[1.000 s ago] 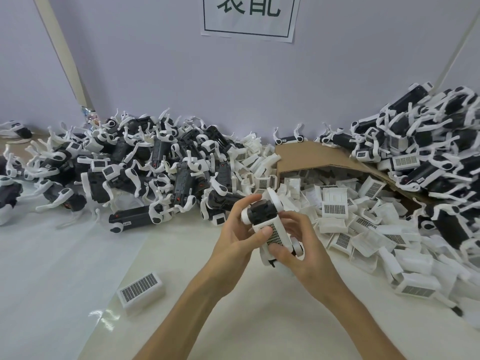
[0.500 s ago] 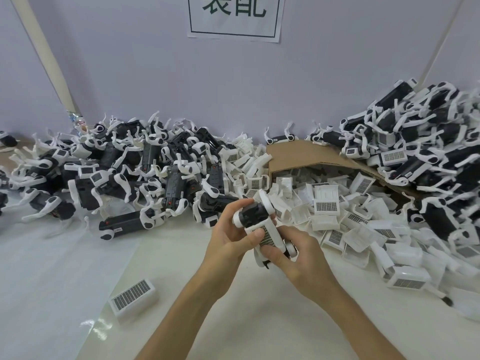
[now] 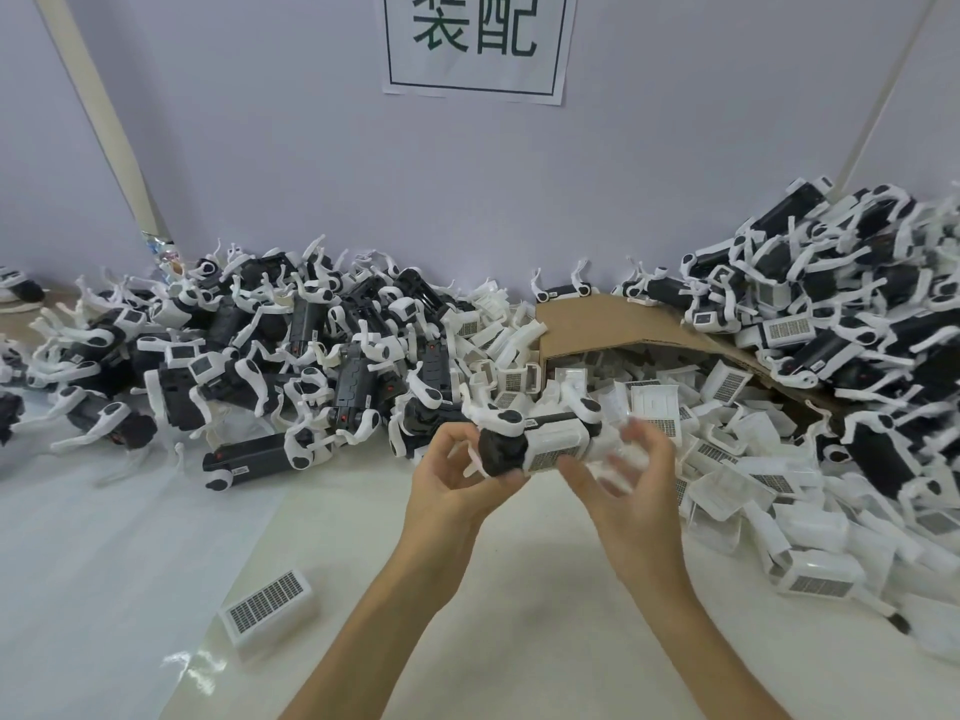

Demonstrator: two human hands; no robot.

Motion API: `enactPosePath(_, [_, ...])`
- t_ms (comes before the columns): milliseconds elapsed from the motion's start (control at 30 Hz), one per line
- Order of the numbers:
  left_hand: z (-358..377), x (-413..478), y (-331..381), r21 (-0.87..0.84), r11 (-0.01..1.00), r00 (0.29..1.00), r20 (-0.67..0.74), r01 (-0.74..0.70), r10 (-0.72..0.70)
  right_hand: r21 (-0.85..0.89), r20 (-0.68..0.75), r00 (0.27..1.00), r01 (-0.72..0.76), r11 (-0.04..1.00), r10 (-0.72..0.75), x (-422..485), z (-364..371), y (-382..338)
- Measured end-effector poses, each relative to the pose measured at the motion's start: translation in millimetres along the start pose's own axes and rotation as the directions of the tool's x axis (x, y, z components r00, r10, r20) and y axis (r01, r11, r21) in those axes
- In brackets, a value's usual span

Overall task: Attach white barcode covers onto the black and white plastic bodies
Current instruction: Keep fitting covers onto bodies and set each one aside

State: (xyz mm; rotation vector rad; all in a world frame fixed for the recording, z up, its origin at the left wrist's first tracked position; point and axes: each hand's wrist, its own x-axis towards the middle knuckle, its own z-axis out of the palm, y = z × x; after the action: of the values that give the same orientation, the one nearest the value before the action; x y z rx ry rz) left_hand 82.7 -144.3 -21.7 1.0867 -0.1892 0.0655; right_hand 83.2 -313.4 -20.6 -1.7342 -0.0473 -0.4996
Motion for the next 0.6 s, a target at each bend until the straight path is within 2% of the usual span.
enactPosePath(67, [1.5, 0.3, -3.8, 0.022, 1.000, 1.000, -0.019, 0.000, 0.001, 0.133, 0.153, 0.965, -0.235, 0.963, 0.215, 2.3, 0.0, -0.3])
enactPosePath(100, [1.7, 0.1, -5.4, 0.041, 0.999, 1.000, -0.012, 0.002, -0.002, 0.215, 0.253, 0.931, -0.319, 0.923, 0.263, 2.3, 0.3, 1.1])
enactPosePath(200, [0.9, -0.6, -6.7, 0.101, 0.995, 0.999, 0.028, 0.013, -0.016, 0.459, 0.419, 0.877, -0.427, 0.779, 0.234, 0.2, 0.9, 2.8])
enactPosePath(400, [8.0, -5.9, -6.3, 0.280, 0.959, 0.999, 0.000, 0.053, -0.055, 0.598, 0.385, 0.895, -0.427, 0.678, 0.225, 7.5, -4.3, 3.5])
enactPosePath(567, [1.9, -2.1, -2.1, 0.242, 0.968, 0.995, -0.089, 0.072, -0.051, 0.766, 0.340, 0.871, -0.475, 0.433, 0.355, 20.1, -20.1, -7.5])
enactPosePath(600, [0.2, -1.1, -1.9, 0.222, 0.973, 0.992, -0.119, 0.069, -0.043, 0.772, 0.353, 0.865, -0.484, 0.412, 0.356, 21.8, -24.3, -10.3])
